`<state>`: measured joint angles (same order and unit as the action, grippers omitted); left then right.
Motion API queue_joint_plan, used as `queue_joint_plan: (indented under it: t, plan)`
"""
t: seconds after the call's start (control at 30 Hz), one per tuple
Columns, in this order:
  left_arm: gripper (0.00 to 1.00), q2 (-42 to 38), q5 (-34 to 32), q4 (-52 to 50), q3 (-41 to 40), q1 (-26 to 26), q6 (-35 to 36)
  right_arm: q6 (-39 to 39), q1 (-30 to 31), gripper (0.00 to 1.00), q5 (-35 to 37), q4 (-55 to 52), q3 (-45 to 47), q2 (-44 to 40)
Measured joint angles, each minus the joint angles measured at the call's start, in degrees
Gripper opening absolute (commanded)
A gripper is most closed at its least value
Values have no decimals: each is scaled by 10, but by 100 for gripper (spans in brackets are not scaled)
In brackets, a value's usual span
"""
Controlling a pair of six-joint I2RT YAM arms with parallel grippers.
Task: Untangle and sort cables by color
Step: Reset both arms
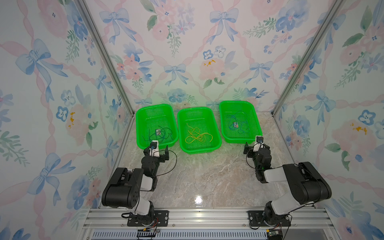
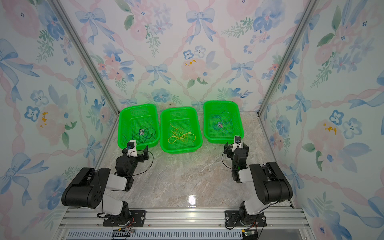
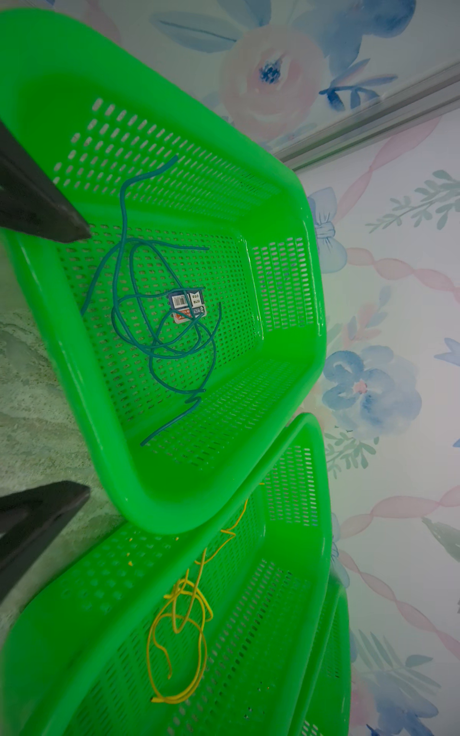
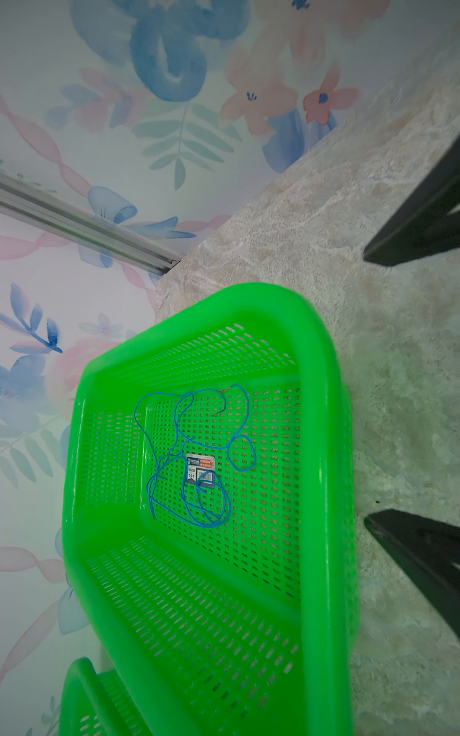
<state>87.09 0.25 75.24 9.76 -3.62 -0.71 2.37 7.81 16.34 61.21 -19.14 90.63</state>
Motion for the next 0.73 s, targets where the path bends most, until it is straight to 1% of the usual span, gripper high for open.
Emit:
queue_joint_plan:
  t: [0.13,0.73]
  plan:
    - [98,0,-10,2,0,-1,-6,-1,0,99,2,-11,0,0]
    - [98,2,-17,3,0,-2,-9,-8,-10,99,1,-37,-4,0]
